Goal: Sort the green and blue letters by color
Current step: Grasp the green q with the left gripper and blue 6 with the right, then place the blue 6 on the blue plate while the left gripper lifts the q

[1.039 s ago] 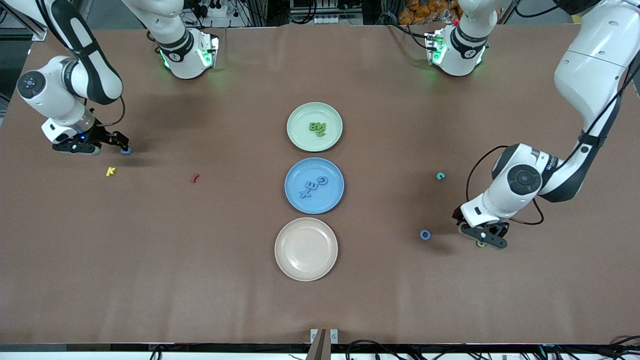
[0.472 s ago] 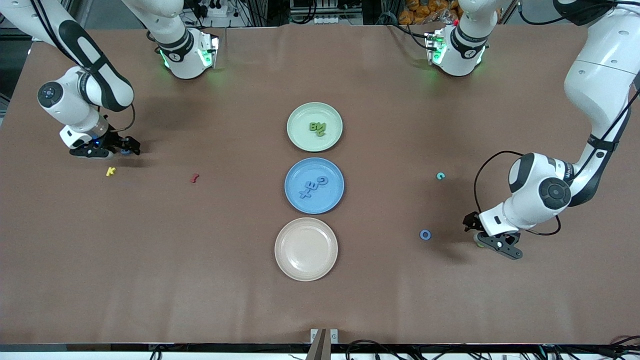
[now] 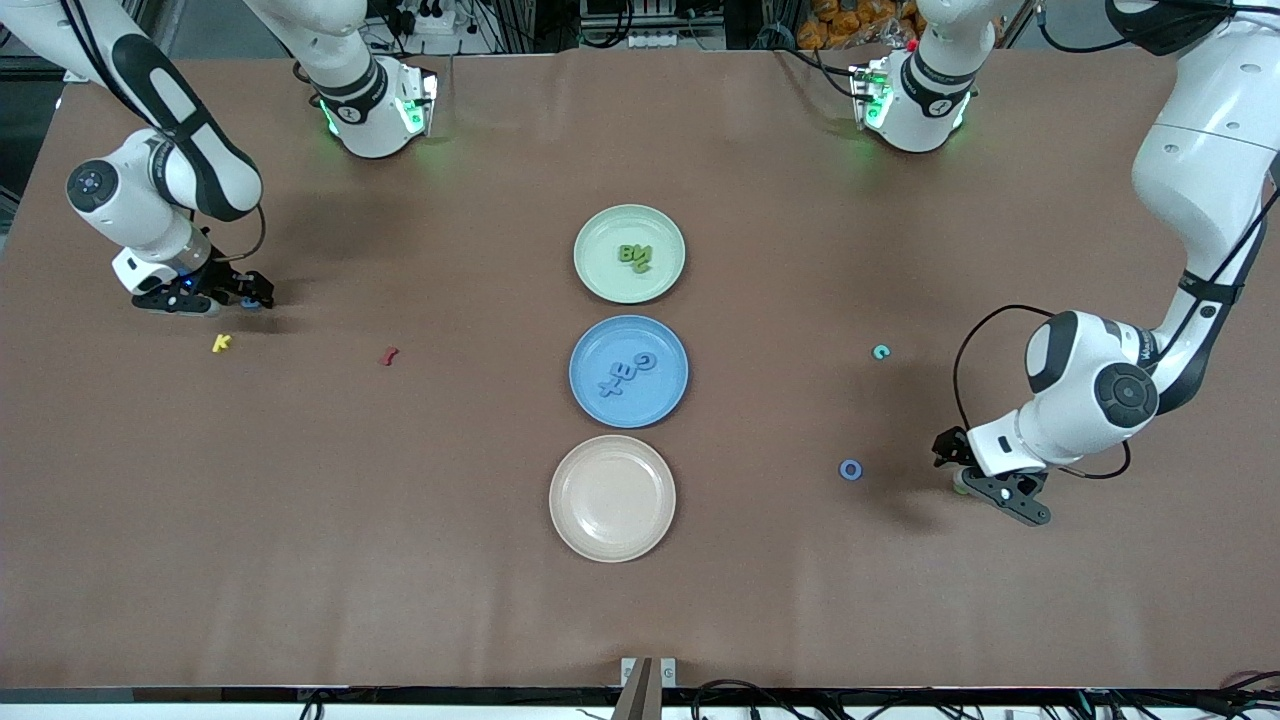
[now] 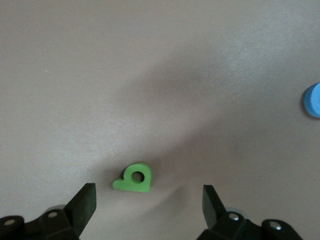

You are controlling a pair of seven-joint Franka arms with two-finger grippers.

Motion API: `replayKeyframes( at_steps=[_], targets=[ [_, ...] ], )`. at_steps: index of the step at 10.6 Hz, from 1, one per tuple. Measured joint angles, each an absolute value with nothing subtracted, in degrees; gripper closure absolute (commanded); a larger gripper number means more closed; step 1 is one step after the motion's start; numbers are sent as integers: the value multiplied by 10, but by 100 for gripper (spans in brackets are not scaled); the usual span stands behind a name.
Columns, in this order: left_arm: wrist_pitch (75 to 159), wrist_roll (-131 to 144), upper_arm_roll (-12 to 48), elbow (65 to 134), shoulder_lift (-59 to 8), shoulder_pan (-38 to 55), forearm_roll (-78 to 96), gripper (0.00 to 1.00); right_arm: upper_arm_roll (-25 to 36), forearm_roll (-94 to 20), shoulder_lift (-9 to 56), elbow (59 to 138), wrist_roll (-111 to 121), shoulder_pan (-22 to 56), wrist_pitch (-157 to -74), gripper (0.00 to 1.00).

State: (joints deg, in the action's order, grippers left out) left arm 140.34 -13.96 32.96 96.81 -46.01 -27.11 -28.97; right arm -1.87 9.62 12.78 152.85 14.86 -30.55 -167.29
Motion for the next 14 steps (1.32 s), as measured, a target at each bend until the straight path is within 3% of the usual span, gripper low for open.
replayKeyframes(
  at_steps=[1, 4, 6, 10, 12, 14],
  targets=[
    [1400, -153, 326, 960, -464, -270, -290, 6, -19, 96, 125, 1529, 149, -306, -1670, 32],
    [1385, -186, 322, 936, -478, -270, -290, 6, -19, 96, 123, 1532, 149, -306, -1669, 57],
    [1377, -192, 322, 927, -486, -269, -290, 7, -21, 96, 120, 1534, 149, -306, -1669, 66],
    [1373, -200, 321, 914, -496, -261, -290, 14, -22, 96, 114, 1536, 149, -306, -1666, 76],
    [1373, -206, 320, 910, -500, -261, -290, 18, -23, 96, 113, 1533, 149, -305, -1667, 76],
    [1372, -206, 320, 909, -501, -260, -290, 22, -26, 93, 92, 1504, 132, -282, -1607, 76]
  ],
)
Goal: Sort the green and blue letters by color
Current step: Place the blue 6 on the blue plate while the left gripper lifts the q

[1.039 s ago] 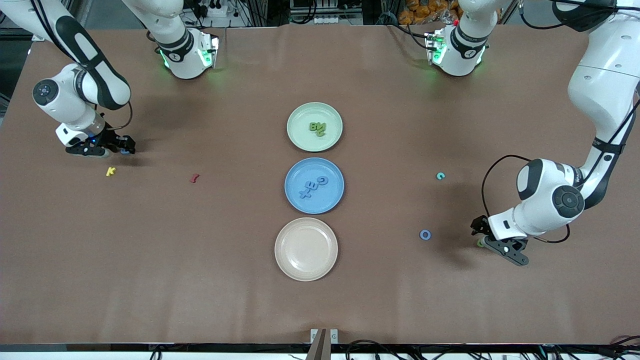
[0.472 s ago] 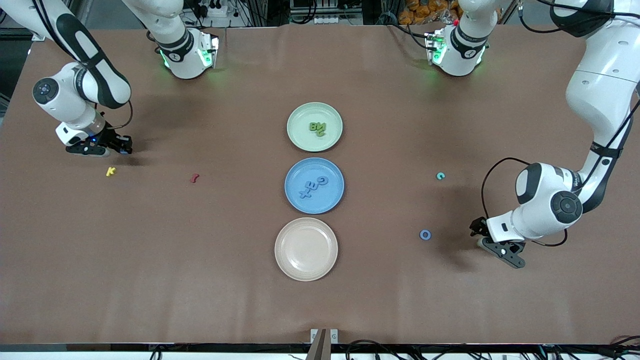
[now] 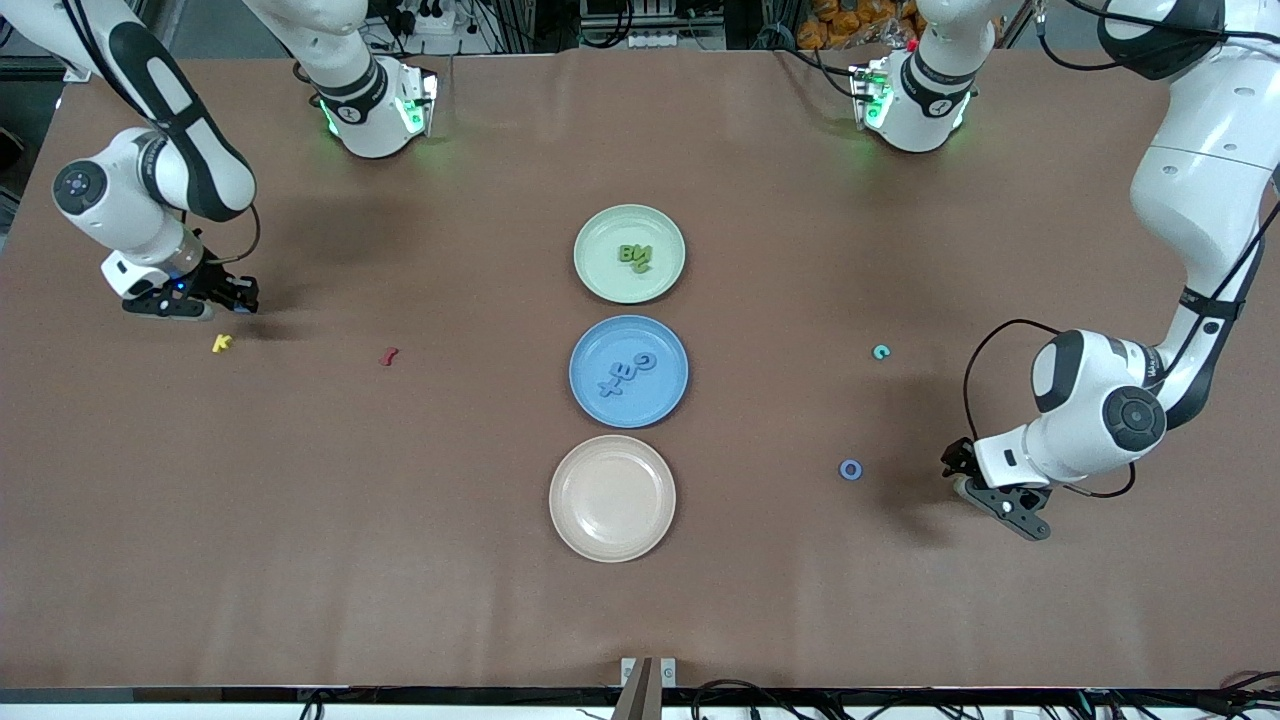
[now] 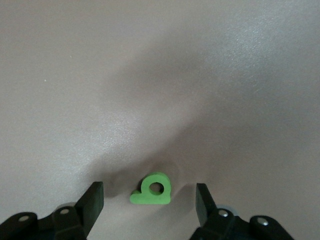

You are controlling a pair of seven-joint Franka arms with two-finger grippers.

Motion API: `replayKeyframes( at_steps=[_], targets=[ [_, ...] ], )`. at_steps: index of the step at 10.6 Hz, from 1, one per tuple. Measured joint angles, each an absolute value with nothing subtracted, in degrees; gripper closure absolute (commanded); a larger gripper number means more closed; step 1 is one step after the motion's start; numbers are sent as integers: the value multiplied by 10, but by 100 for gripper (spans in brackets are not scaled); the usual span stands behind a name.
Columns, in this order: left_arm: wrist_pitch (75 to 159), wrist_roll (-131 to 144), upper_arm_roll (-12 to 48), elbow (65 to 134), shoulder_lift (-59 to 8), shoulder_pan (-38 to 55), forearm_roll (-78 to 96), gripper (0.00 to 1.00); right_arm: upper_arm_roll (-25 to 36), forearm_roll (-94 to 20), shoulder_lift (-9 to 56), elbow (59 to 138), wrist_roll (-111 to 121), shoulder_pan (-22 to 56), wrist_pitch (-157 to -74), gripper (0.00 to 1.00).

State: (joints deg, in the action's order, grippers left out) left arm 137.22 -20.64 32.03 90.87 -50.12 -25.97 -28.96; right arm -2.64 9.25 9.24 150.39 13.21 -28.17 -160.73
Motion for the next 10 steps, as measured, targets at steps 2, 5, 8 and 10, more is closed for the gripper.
replayKeyframes(
  at_steps=[2, 5, 8, 10],
  targets=[
    [1371, -207, 320, 908, -503, -259, -290, 27, -29, 43, 66, 1465, 77, -205, -1551, 77],
    [1371, -208, 320, 905, -506, -258, -290, 36, -33, -58, 68, 1418, 6, -59, -1540, 77],
    [1371, -209, 318, 904, -507, -258, -290, 47, -34, -86, 97, 1359, -39, 61, -1539, 76],
    [1371, -209, 314, 902, -507, -255, -290, 65, -34, -89, 137, 1306, -51, 133, -1539, 77]
  ],
)
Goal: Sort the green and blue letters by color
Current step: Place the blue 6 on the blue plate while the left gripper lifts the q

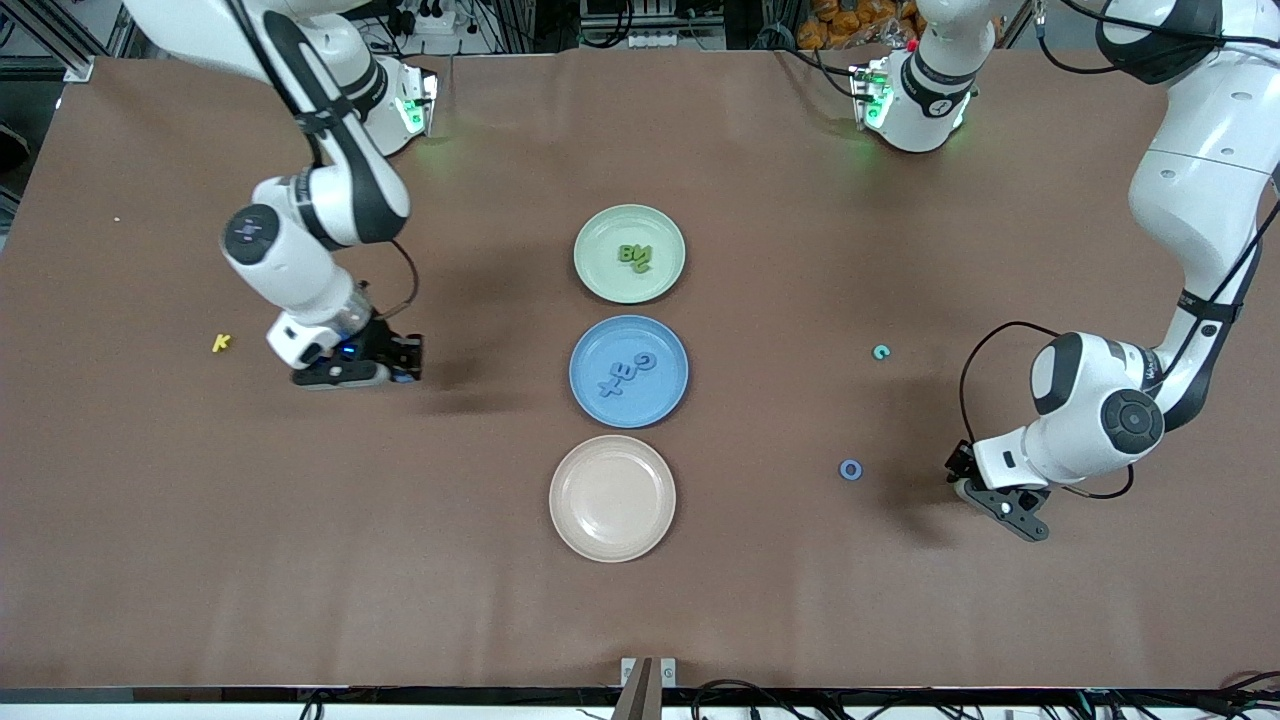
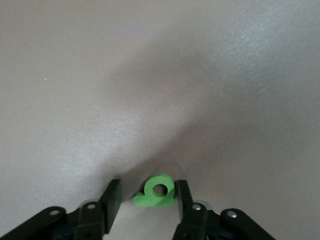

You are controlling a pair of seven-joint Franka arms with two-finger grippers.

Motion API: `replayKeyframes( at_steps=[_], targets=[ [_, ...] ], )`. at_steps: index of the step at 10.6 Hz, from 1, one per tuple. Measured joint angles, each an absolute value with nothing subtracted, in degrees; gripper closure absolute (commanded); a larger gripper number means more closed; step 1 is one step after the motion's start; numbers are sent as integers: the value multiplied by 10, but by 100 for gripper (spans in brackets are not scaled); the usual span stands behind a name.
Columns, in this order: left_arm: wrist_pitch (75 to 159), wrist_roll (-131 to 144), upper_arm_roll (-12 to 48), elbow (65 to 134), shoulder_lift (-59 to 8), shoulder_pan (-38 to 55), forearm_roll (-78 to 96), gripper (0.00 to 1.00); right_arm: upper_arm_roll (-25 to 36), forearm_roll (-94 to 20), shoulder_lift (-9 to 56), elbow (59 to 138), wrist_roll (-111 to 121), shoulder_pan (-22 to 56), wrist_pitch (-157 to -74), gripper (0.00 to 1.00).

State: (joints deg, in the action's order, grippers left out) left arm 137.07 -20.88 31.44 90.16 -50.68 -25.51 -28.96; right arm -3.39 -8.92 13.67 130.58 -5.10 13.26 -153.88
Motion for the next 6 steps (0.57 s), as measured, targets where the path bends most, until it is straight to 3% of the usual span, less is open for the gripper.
replayKeyframes(
  at_steps=[2, 6],
  targets=[
    [1370, -209, 312, 898, -507, -252, -290, 79, -34, -90, 183, 1246, -62, 187, -1539, 76],
    [1369, -209, 311, 897, -506, -251, -290, 95, -33, -90, 260, 1118, -63, 267, -1539, 76]
  ],
)
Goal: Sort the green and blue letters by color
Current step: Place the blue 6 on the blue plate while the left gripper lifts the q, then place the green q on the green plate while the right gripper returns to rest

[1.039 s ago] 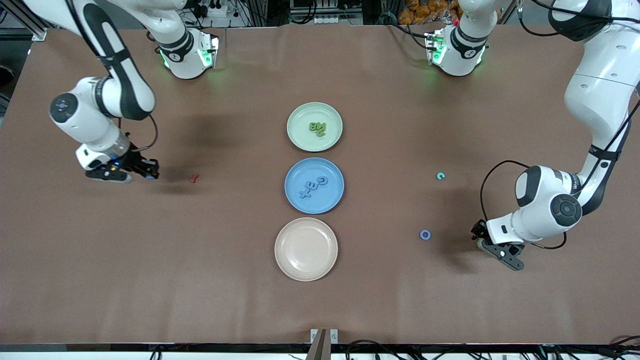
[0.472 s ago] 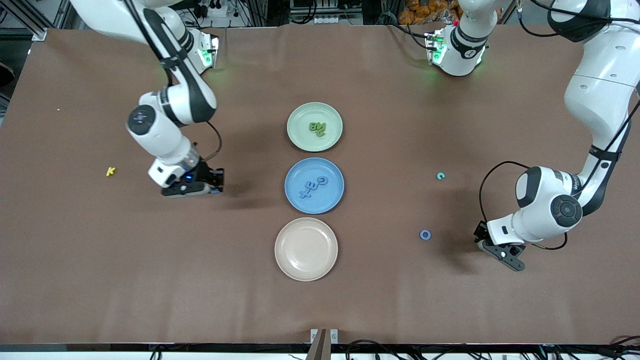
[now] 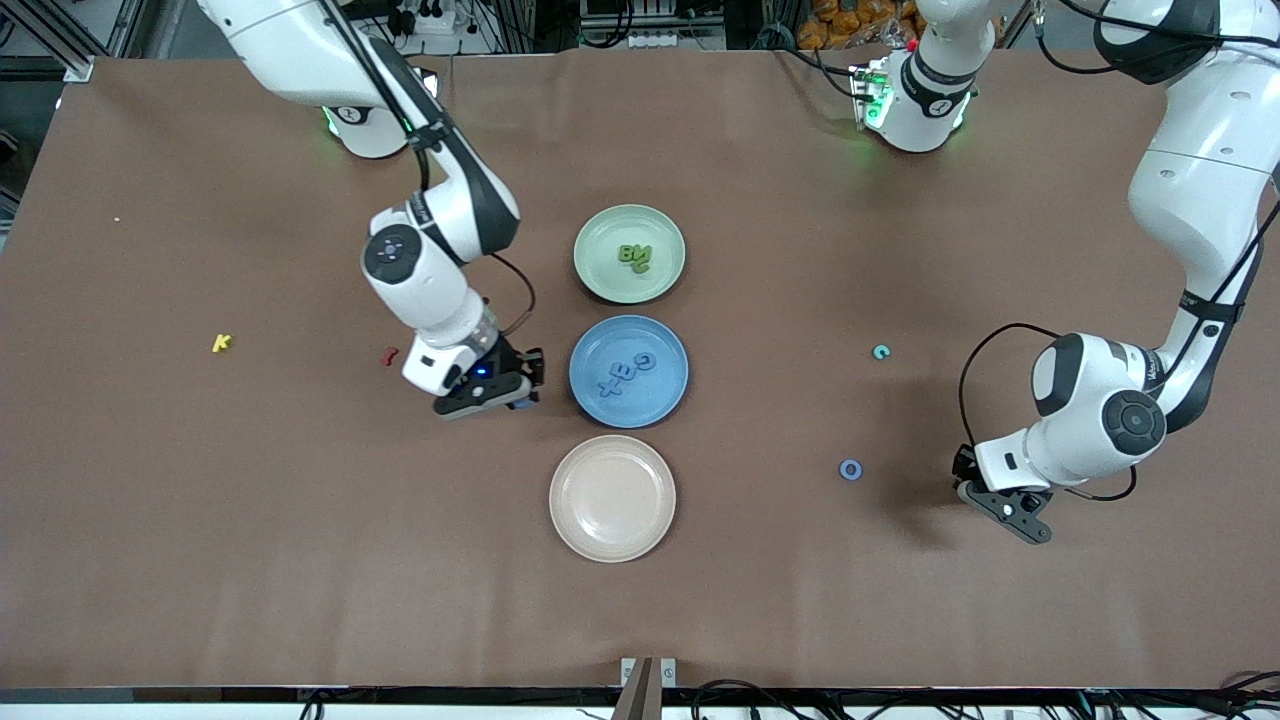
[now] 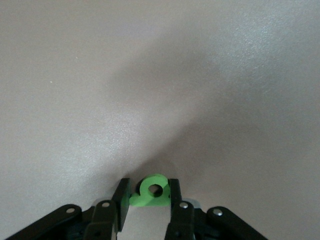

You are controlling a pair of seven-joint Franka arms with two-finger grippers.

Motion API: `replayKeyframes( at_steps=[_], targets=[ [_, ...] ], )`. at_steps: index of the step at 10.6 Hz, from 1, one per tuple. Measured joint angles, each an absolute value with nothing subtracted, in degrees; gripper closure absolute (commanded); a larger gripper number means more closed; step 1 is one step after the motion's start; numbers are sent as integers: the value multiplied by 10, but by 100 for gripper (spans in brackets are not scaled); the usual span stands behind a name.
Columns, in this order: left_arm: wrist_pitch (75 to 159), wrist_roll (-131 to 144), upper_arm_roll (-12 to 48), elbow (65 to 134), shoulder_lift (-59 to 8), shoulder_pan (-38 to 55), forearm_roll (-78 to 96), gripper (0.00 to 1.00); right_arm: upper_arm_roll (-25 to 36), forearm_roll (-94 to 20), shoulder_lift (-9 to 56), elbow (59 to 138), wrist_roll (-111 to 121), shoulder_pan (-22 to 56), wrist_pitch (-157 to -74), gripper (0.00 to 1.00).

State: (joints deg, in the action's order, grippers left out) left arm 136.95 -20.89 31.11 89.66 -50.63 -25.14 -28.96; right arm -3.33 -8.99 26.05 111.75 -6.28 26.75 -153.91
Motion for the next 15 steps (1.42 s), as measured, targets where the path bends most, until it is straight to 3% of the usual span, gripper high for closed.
replayKeyframes(
  at_steps=[1, 3, 4, 5, 8, 10, 15],
  targets=[
    [1369, -209, 311, 896, -506, -251, -290, 100, -34, -90, 277, 1092, -63, 286, -1539, 73],
    [1356, -209, 312, 893, -506, -249, -290, 100, -33, -90, 304, 1052, -64, 319, -1539, 58],
    [1353, -206, 315, 891, -505, -249, -288, 100, -34, -90, 317, 1032, -77, 330, -1539, 34],
    [1348, -204, 318, 889, -503, -248, -284, 100, -37, -90, 328, 1015, -92, 343, -1538, 0],
    [1306, -169, 341, 886, -489, -247, -278, 100, -38, -90, 339, 1002, -145, 373, -1538, 0],
    [1278, -127, 365, 886, -480, -248, -276, 100, -32, -90, 337, 995, -151, 365, -1493, 0],
    [1222, 63, 457, 893, -480, -248, -274, 100, -24, -89, 288, 979, -102, 210, -1299, 0]
  ],
)
